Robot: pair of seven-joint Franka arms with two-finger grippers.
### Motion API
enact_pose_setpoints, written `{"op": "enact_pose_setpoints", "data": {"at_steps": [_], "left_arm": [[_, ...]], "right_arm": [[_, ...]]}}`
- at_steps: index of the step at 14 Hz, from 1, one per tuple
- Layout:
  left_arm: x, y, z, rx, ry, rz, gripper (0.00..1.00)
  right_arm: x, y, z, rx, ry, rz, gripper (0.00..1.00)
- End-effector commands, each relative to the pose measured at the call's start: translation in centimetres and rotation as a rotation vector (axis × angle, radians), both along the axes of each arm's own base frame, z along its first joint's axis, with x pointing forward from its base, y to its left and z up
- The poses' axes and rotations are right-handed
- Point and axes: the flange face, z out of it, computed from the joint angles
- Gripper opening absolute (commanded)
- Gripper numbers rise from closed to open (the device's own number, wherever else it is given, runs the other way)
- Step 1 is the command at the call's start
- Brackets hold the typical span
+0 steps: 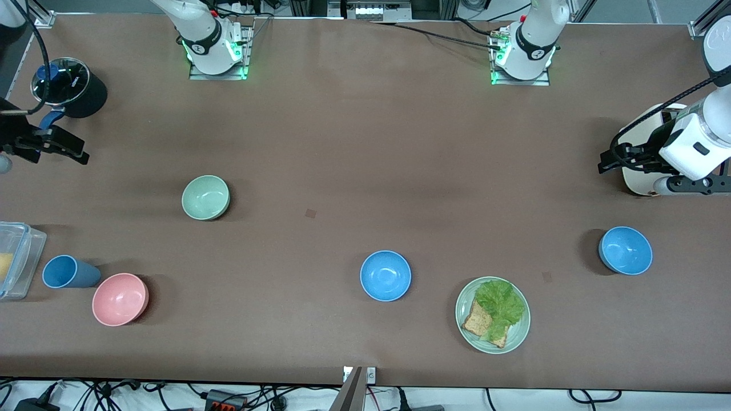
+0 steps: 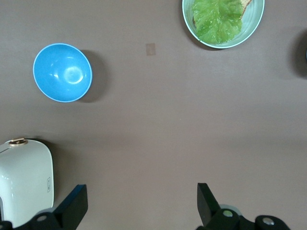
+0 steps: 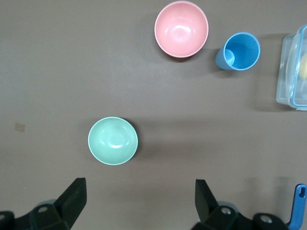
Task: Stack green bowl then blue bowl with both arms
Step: 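Move the right gripper toward the pale green bowl, then lower the right gripper and grasp the pale green bowl rim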
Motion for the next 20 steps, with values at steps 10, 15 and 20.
{"op": "enact_pose_setpoints", "data": {"at_steps": [10,15,20], "left_arm": [[-0.3,0.4,0.6,-0.009,0.044,-0.091,1.0],[-0.2,0.7,0.8,-0.008,0.046,-0.073,1.0],[-0.1,1.6,-0.5,-0.007,0.077,-0.058,1.0]], "right_arm": [[5.1,4.0,-27.8,-0.014,0.359,0.04,1.0],[3.1,4.7,-34.2,-0.014,0.416,0.053,1.0],[2.3,5.1,-36.9,-0.015,0.456,0.06,0.67]]}}
